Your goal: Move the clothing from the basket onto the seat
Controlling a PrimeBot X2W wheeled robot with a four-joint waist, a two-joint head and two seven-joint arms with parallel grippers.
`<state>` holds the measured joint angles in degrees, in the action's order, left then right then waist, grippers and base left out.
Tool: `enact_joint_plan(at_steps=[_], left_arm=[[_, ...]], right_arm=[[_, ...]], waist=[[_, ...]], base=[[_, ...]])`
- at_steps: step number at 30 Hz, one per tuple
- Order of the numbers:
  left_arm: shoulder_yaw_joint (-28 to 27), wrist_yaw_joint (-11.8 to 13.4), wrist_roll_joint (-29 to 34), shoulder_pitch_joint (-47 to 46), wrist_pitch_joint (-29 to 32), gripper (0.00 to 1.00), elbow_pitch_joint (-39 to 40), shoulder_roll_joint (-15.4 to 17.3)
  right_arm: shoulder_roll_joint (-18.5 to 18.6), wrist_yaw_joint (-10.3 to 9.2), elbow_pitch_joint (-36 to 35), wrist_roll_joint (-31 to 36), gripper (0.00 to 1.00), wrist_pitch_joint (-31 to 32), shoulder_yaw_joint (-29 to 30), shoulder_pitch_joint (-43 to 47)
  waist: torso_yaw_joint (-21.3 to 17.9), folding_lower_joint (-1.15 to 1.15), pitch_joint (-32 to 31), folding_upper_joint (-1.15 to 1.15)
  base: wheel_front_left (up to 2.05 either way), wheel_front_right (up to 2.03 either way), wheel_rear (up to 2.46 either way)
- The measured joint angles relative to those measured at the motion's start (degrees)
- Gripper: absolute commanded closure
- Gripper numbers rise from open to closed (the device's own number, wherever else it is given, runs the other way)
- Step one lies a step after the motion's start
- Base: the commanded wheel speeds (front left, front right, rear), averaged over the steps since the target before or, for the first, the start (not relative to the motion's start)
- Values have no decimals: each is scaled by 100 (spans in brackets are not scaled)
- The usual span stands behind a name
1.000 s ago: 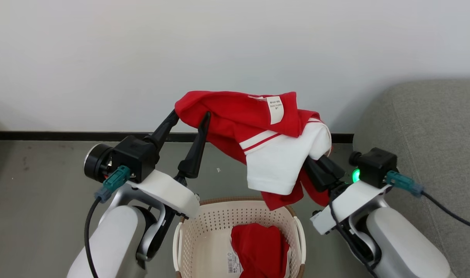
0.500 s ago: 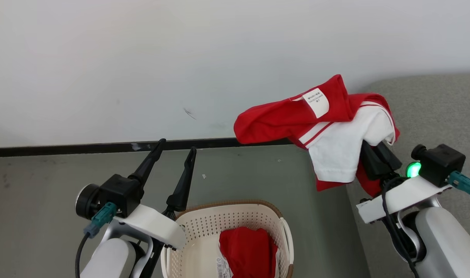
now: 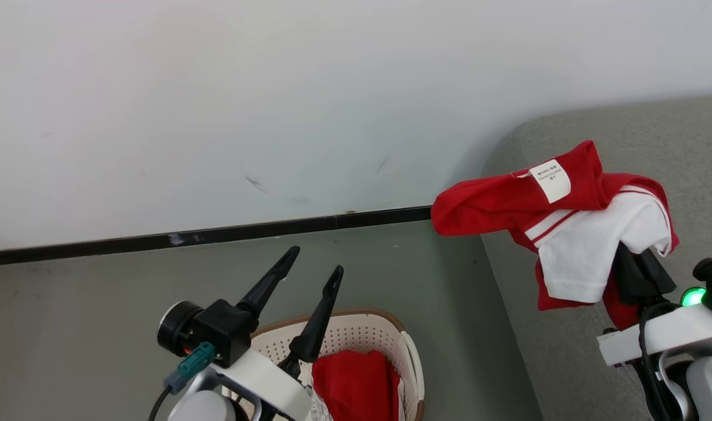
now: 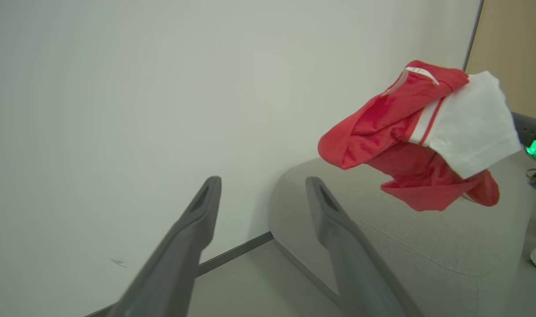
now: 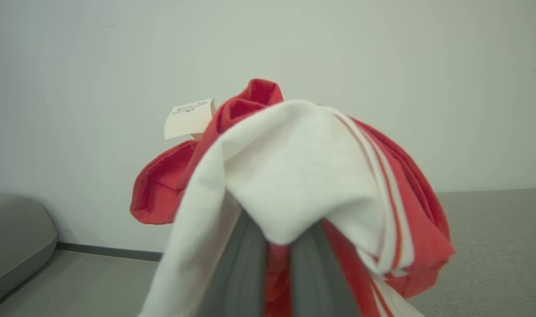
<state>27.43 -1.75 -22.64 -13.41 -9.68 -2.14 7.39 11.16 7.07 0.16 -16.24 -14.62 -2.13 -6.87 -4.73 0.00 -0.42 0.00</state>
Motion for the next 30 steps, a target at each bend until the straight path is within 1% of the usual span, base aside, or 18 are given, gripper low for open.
enact_joint_plan(at_steps=[3, 5, 11, 18, 30], left_arm=[[131, -109, -4, 4, -5, 0, 11, -38], [210, -197, -109, 47, -8, 0, 32, -134], [486, -299, -223, 127, -48, 0, 73, -215], [772, -350, -249, 188, -48, 0, 76, -265], [840, -345, -144, 188, -102, 0, 91, -278]], right_arm=[[0, 0, -71, 96, 100, 0, 170, 172], [-9, 0, -122, 125, 100, 0, 279, 287], [-48, 0, -229, 171, 100, 0, 515, 586], [-90, 0, -397, 221, 100, 0, 716, 856], [-192, 0, -563, 218, 100, 0, 828, 1132]], waist=[[-111, 0, -10, 0], [-190, 0, -15, 0], [-441, 0, -23, 0], [-756, 0, -10, 0], [-1278, 0, 129, 0]], base=[[0, 0, 0], [0, 0, 0], [0, 0, 0], [0, 0, 0], [0, 0, 0]])
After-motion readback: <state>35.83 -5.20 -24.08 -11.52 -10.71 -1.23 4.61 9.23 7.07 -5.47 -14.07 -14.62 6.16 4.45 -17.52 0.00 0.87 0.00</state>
